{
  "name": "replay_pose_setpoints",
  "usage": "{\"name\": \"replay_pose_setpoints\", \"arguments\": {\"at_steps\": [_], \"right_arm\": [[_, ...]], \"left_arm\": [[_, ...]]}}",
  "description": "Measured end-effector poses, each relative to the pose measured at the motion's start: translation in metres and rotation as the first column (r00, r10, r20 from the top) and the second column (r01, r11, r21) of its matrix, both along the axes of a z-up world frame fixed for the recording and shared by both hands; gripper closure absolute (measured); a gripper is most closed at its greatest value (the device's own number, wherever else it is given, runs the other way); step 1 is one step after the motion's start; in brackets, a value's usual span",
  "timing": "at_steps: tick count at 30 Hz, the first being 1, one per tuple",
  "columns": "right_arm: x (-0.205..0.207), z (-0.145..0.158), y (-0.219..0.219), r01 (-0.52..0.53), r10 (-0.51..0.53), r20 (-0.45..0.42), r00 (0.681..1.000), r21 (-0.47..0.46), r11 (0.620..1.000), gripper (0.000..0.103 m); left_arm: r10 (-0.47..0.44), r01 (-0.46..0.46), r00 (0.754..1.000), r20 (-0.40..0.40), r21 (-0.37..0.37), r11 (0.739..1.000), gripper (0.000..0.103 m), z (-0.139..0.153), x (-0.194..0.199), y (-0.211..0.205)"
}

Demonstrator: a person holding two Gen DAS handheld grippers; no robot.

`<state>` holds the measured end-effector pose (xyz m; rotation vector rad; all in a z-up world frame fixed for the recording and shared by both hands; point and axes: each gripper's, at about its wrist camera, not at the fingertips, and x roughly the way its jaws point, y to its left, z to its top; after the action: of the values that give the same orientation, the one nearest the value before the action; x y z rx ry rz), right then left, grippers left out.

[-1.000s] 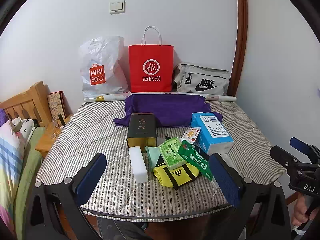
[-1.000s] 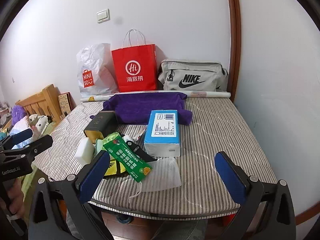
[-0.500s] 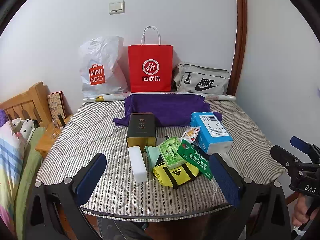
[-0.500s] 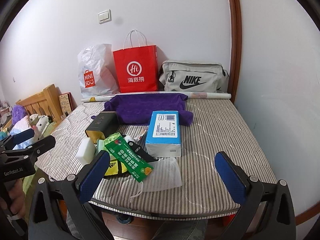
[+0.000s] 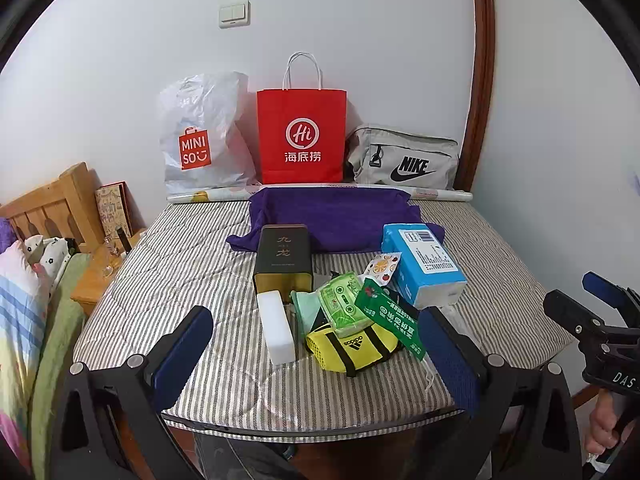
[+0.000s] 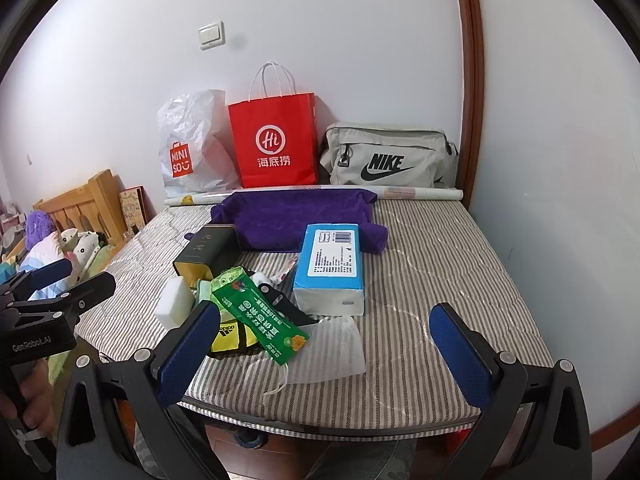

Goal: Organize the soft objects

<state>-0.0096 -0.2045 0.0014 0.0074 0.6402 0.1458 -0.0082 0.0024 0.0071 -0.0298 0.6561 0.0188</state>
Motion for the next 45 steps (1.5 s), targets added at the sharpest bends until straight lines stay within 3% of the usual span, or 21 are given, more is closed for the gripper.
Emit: {"name": "replay_pose_setpoints", "arguments": {"at_steps": [15, 23, 29, 41, 43, 45], "right_arm": [[0.01, -0.009, 0.001, -0.015, 0.015, -0.001, 1.0, 0.013, 1.0, 0.0], [0.039, -0.051, -0.002, -0.03, 0.03, -0.08, 0.996, -0.006, 1.0, 0.0], [0.057, -0.089, -0.006, -0.061, 0.061, -0.155, 0.986, 0.007, 0.998, 0.0], [0.079, -0.148, -0.004, -0.116, 0.12, -0.247, 0.961, 0.034, 0.993, 0.0], [0.082, -0.154, -0.003, -0.12, 0.127, -0.257, 0.958, 0.039, 0.992, 0.0], [0.086, -0.162, -0.002, -0.122, 0.127, -0.271, 0.954, 0.035, 0.992, 0.0]], "left_arm": [[0.002, -0.002, 1.0, -0.011, -0.021, 1.0, 0.0, -0.006, 0.007, 0.006], [-0.01, 0.005, 0.996, -0.083, -0.061, 0.998, 0.0, -0.034, 0.033, 0.021], [0.028, -0.038, 0.986, -0.166, -0.057, 0.998, 0.0, -0.067, 0.055, 0.039], [0.045, -0.064, 0.97, -0.237, -0.073, 0.995, 0.0, -0.119, 0.09, 0.048], [0.046, -0.066, 0.97, -0.24, -0.076, 0.995, 0.005, -0.125, 0.095, 0.048], [0.043, -0.064, 0.969, -0.244, -0.079, 0.995, 0.018, -0.131, 0.1, 0.049]]}}
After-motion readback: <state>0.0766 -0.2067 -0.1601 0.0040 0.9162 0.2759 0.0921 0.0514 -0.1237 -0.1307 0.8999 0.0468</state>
